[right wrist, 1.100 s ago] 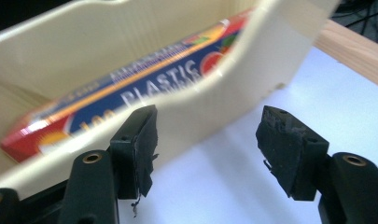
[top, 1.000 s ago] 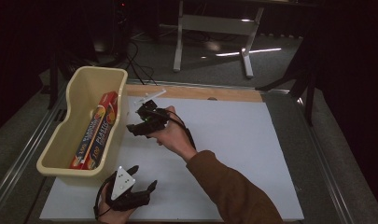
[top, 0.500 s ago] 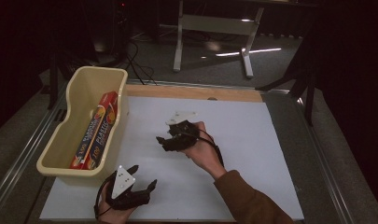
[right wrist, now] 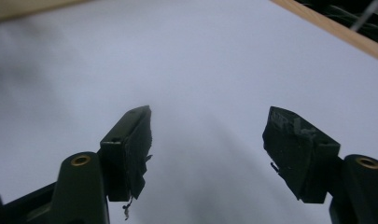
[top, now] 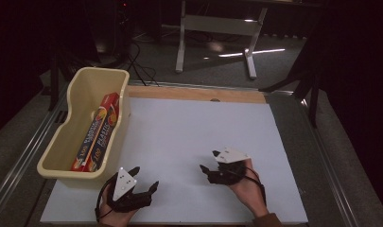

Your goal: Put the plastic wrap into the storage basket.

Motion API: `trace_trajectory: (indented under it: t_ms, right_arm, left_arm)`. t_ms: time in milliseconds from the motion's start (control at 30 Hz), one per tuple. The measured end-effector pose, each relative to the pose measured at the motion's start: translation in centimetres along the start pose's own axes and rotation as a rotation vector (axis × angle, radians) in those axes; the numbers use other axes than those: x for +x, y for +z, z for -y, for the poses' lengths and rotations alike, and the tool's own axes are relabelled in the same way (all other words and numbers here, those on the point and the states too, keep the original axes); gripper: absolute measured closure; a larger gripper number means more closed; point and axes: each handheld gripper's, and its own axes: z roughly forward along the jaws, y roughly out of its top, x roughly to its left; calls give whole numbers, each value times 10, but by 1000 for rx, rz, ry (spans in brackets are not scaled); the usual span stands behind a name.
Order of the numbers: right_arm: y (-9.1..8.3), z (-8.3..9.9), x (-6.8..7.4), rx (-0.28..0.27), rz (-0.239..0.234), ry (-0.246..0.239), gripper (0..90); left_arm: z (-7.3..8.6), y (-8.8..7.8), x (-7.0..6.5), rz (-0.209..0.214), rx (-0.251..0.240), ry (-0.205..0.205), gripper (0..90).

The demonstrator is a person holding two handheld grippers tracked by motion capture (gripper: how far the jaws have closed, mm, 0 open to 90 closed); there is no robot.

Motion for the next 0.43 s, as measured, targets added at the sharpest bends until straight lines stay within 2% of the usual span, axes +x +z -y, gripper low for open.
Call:
trace_trajectory:
  t_ms: [67, 100, 133, 167, 200, 233, 267, 333, 433]
  right_arm:
    - [-10, 16, -7, -17, 20, 40, 312]
    - [-10, 16, -7, -17, 20, 40, 312]
    - [-18, 30, -15, -30, 45, 110, 316]
    - [-18, 30, -15, -30, 45, 110, 316]
    - [-26, 39, -22, -38, 69, 161, 317]
    - [-26, 39, -22, -38, 69, 161, 317]
    - [-34, 47, -26, -49, 96, 175, 316]
    - [-37, 52, -30, -49, 111, 183, 314]
    - [-38, 55, -32, -46, 116, 181, 312]
  left_arm:
    - [0, 1, 0, 0, 4, 2, 210]
    - [0, 1, 0, 0, 4, 2, 210]
    - [0, 3, 0, -1, 10, 3, 210]
    - [0, 3, 0, -1, 10, 3, 210]
    - [0, 4, -1, 3, 13, 6, 210]
    - [0, 4, -1, 3, 13, 6, 210]
    - [0, 4, -2, 4, 13, 10, 210]
    - [-1, 5, -3, 6, 13, 11, 211]
    - [-1, 5, -3, 5, 14, 12, 212]
